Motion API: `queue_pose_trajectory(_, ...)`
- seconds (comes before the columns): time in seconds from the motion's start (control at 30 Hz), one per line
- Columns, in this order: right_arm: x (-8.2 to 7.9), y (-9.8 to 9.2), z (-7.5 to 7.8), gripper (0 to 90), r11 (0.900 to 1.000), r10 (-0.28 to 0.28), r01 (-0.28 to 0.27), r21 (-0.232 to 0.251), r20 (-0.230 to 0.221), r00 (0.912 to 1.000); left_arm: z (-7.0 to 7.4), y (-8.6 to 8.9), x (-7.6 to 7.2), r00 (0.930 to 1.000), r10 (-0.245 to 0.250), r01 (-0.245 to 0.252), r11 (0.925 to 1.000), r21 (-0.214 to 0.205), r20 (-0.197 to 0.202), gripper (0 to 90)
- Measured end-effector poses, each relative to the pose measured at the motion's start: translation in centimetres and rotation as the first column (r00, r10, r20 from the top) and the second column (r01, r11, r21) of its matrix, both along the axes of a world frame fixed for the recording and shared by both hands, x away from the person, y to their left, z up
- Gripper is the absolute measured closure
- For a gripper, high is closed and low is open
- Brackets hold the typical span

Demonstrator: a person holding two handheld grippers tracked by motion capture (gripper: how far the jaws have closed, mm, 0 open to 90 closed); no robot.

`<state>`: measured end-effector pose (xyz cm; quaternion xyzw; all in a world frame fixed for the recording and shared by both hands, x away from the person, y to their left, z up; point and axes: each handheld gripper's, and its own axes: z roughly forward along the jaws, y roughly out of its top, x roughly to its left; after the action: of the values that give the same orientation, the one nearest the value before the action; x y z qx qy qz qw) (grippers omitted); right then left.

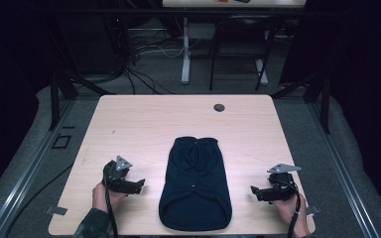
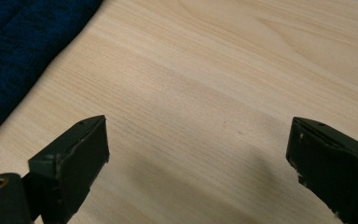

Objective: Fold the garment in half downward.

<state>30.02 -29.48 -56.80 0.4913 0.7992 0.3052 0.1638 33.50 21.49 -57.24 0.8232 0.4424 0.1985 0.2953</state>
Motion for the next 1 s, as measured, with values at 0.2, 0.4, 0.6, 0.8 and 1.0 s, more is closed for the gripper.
queue_pose_trajectory(0.2,0.0,0.2,0.0,7.8,0.9998,0.016,-0.016,-0.008,-0.005,0.9999,-0.1,0.0,0.1,1.0,-0.004,0.004,1.0,-0.004,-0.004,2.2)
queue_pose_trajectory(0.4,0.2,0.4,0.1,8.2,0.9997,0.023,-0.023,-0.002,-0.01,0.9997,0.0,0.1,0.3,0.9999,-0.008,0.008,0.9998,-0.019,-0.012,1.9)
queue_pose_trajectory(0.6,0.4,0.6,0.4,8.5,0.9995,0.031,-0.032,-0.003,-0.011,0.9994,0.1,0.0,0.5,0.9995,-0.017,0.016,0.9994,-0.029,-0.026,1.8)
queue_pose_trajectory(0.8,1.1,1.2,0.8,9.5,0.9985,0.056,-0.056,-0.001,-0.021,0.9982,0.5,-0.6,1.2,0.9987,-0.038,0.036,0.9986,-0.039,-0.034,2.5)
queue_pose_trajectory(1.0,1.6,1.8,1.3,10.1,0.9965,0.083,-0.083,0.007,-0.021,0.9963,0.8,-1.3,1.8,0.9971,-0.061,0.059,0.9972,-0.046,-0.046,2.4)
